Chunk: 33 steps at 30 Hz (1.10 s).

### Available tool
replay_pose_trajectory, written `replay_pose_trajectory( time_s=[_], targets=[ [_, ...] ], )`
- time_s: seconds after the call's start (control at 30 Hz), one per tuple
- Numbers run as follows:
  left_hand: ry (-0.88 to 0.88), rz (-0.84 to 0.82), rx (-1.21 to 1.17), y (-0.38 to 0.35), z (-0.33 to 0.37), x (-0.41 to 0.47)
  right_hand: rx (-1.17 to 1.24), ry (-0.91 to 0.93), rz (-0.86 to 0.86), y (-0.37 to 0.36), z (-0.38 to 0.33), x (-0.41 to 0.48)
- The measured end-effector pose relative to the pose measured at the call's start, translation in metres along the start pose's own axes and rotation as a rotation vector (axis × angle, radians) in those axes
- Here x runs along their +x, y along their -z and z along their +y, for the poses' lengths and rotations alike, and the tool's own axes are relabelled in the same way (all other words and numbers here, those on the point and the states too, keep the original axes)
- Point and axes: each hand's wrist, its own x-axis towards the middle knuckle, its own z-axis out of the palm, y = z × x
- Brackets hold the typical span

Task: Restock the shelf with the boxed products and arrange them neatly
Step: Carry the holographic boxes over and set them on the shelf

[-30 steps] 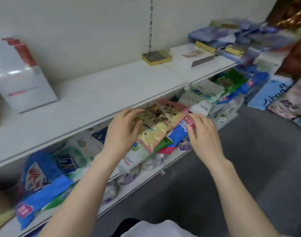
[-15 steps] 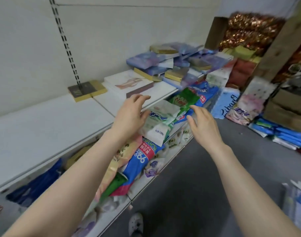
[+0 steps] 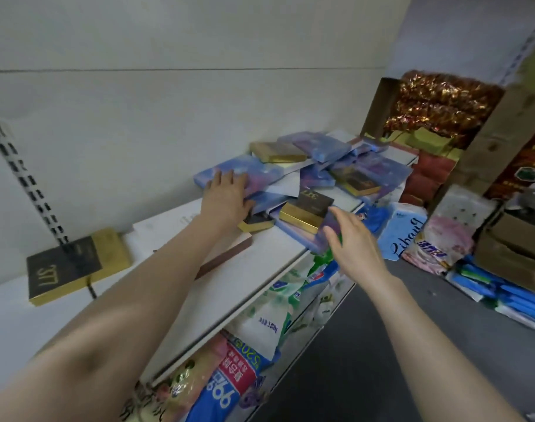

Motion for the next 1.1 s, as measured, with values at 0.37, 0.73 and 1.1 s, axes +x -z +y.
replay_pose_trajectory(
  time_s=[0.37,0.73,1.1],
  targets=[
    [-0.096,-0.016,0.130,0.024,-0.017,-0.037,0.052,0.141,-0.134,-0.048,0.032,0.062],
    [0.142,0.077,0.065,0.017,0.017,-0.163,0.074,0.341,-0.094,-0.038,0.070,0.093],
    [0.523,-0.046,0.333,0.004,0.090,-0.135,-0.068,0.492,-0.390,-0.024,0.051,0.098]
  ],
)
